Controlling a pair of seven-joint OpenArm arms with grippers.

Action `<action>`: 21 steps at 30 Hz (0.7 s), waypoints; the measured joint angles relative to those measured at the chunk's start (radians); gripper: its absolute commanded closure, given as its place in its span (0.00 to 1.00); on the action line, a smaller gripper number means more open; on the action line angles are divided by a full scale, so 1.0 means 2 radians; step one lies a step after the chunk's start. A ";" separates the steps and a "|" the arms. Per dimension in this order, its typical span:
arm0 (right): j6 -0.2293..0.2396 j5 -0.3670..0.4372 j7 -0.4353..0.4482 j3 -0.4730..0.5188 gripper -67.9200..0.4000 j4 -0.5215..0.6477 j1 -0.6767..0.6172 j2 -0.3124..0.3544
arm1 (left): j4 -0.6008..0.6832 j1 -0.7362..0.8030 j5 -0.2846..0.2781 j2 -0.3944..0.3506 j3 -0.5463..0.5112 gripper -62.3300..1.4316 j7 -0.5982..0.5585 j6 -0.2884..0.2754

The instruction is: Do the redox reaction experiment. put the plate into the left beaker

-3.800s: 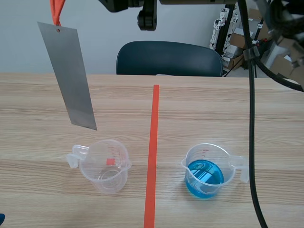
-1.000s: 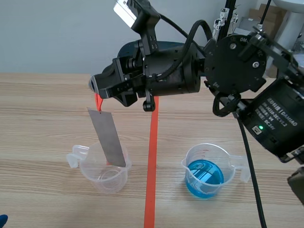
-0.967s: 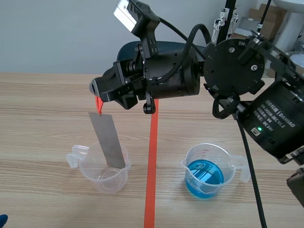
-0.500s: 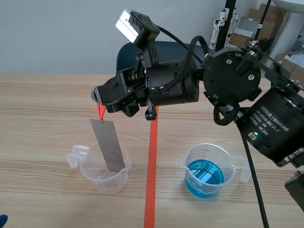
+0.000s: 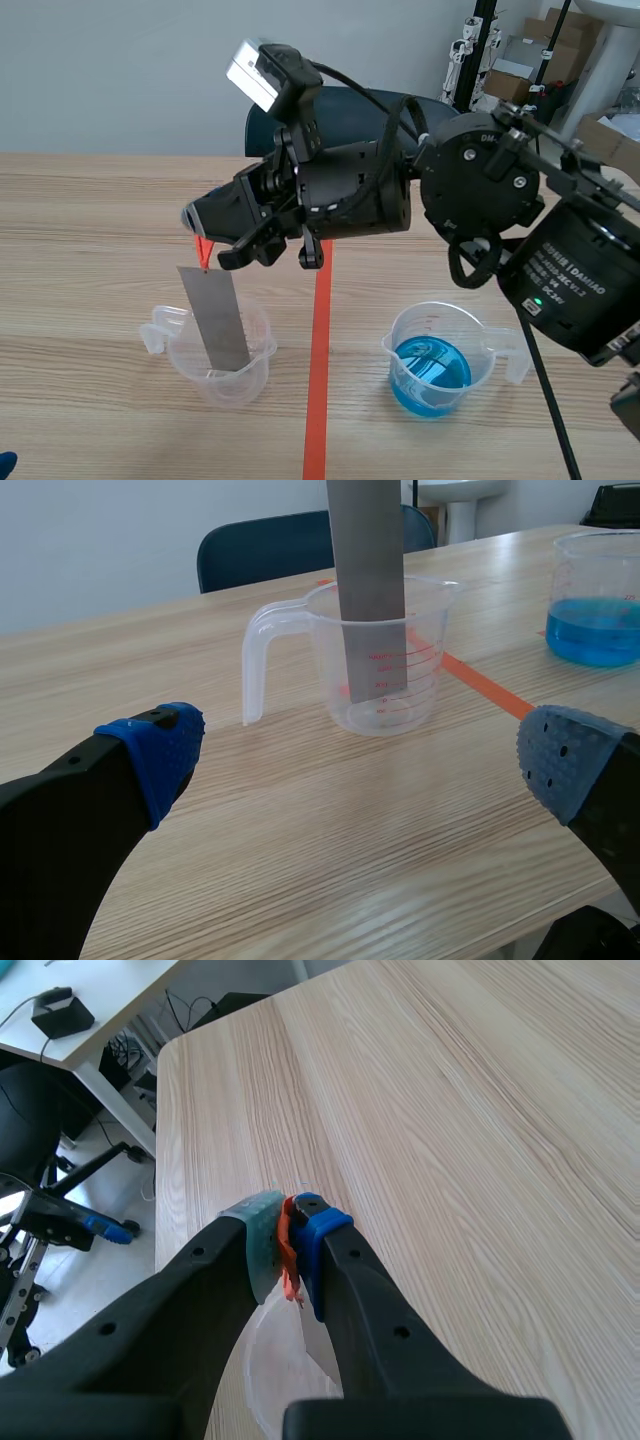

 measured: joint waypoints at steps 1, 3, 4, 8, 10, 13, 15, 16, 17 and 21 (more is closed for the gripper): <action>0.000 -0.005 0.000 -0.001 0.99 0.000 0.000 0.001 | 0.000 0.000 0.000 0.000 0.000 0.00 0.000 0.000; 0.000 -0.008 0.000 -0.003 0.99 0.000 0.000 0.001 | 0.000 0.000 0.000 0.000 0.000 0.00 0.000 0.000; 0.000 -0.008 0.000 -0.003 0.99 0.000 0.000 0.001 | 0.000 0.000 0.000 0.000 0.000 0.00 0.000 0.000; 0.000 -0.010 0.000 -0.003 0.99 0.000 0.000 0.001 | 0.000 0.000 0.000 0.000 0.000 0.00 0.000 0.000; 0.000 -0.014 0.000 -0.003 0.97 0.000 0.000 0.001 | 0.000 0.000 0.000 0.000 0.000 0.00 0.000 0.000; 0.000 -0.019 0.000 -0.003 0.81 0.000 0.000 0.001 | 0.000 0.000 0.000 0.000 0.000 0.00 0.000 0.000; 0.000 -0.027 0.006 -0.003 0.65 0.000 0.000 0.001 | 0.000 0.000 0.000 0.000 0.000 0.00 0.000 0.000; 0.000 -0.033 0.013 -0.003 0.53 0.000 0.000 0.001 | 0.000 0.000 0.000 0.000 0.000 0.00 0.000 0.000; 0.000 -0.040 0.019 -0.003 0.41 0.000 0.000 0.001 | 0.000 0.000 0.000 0.000 0.000 0.00 0.000 0.000; -0.020 -0.059 0.045 -0.003 0.00 0.000 0.000 0.001 | 0.000 0.000 0.000 0.000 0.000 0.00 0.000 0.000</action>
